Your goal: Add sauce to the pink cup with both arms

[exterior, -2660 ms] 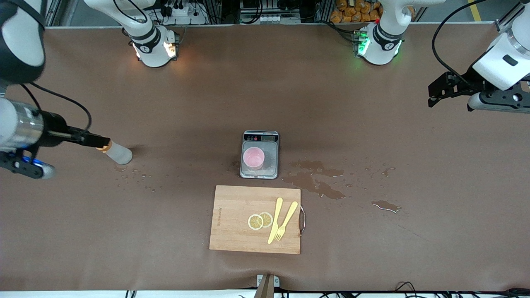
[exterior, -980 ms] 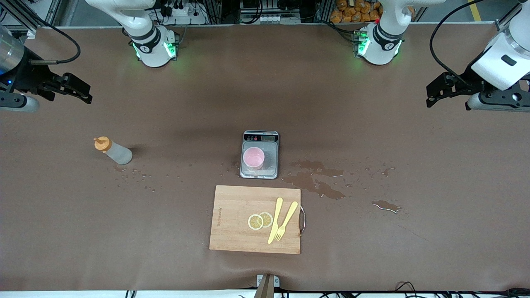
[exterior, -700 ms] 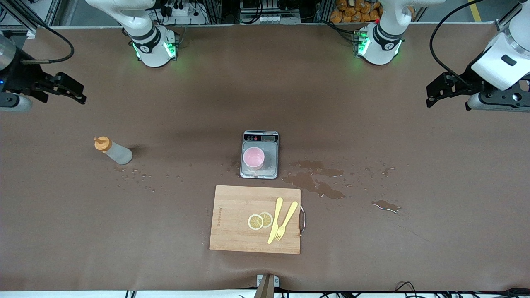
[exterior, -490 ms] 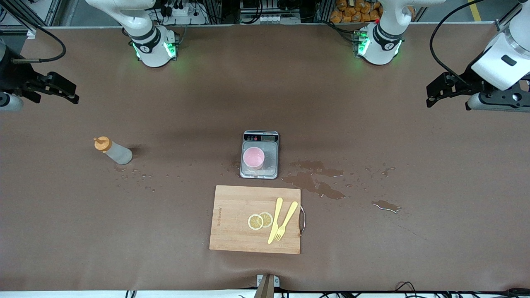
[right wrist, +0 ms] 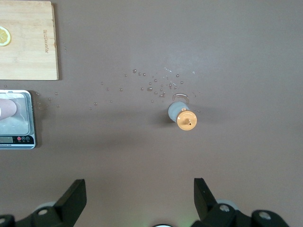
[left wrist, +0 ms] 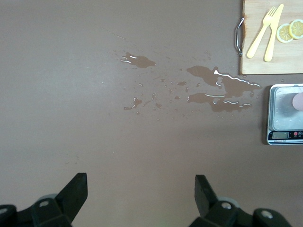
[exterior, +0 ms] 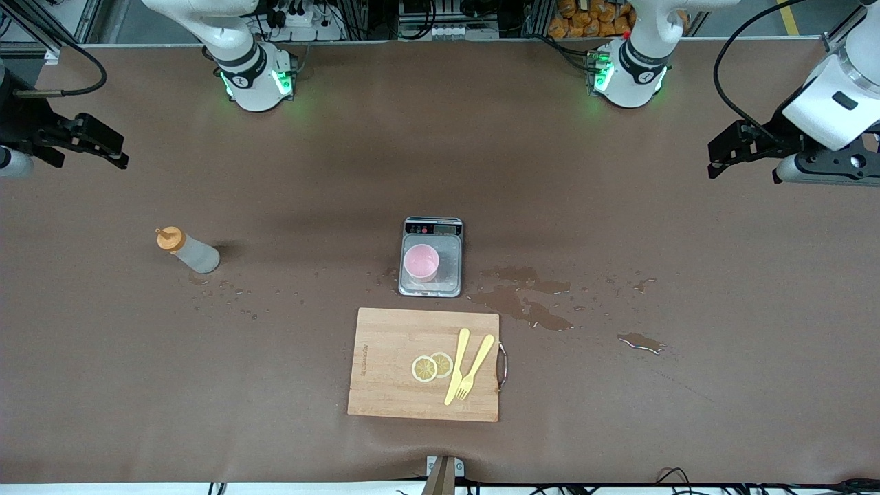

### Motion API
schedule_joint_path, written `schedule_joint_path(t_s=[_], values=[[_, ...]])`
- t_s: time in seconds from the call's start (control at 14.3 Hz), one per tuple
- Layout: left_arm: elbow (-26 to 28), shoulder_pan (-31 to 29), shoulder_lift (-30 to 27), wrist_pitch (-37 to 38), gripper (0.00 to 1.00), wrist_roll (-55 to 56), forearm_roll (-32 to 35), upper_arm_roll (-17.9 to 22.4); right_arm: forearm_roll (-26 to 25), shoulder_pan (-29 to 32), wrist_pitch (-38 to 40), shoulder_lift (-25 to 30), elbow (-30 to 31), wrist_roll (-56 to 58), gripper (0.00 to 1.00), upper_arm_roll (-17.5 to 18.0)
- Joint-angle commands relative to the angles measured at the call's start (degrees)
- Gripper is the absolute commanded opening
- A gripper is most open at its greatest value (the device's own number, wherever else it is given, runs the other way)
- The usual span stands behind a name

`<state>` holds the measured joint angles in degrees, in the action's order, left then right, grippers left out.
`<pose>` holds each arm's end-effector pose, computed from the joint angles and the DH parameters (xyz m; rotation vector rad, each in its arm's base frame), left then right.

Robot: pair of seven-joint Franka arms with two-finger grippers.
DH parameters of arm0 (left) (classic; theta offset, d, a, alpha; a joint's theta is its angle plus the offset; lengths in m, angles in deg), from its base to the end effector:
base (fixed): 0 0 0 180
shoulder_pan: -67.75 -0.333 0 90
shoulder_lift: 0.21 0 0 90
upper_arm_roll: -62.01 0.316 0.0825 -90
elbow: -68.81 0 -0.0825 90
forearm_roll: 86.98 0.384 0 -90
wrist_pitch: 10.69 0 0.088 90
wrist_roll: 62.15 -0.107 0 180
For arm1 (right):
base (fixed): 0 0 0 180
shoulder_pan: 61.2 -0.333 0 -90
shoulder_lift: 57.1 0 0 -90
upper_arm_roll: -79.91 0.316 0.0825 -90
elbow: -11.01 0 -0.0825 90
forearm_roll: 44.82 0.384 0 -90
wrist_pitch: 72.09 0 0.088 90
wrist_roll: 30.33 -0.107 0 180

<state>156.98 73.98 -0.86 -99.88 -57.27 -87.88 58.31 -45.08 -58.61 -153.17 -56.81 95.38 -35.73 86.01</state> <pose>0.5415 -0.0968 0.6446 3.1196 -0.1383 0.0421 0.5356 0.0325 0.6596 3.1310 -0.0526 -0.0812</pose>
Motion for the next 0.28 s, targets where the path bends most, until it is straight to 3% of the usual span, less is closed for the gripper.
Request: schedule_joint_path(t_s=[0.0, 0.21], values=[[0.07, -0.17, -0.49, 0.77, 1.00, 0.92, 0.29, -0.26, -0.89, 0.76, -0.92, 2.00, 3.35, 0.30, 1.00, 0.15], [0.07, -0.17, -0.40, 0.77, 1.00, 0.92, 0.29, -0.26, -0.89, 1.19, -1.10, 1.91, 3.35, 0.30, 1.00, 0.15]])
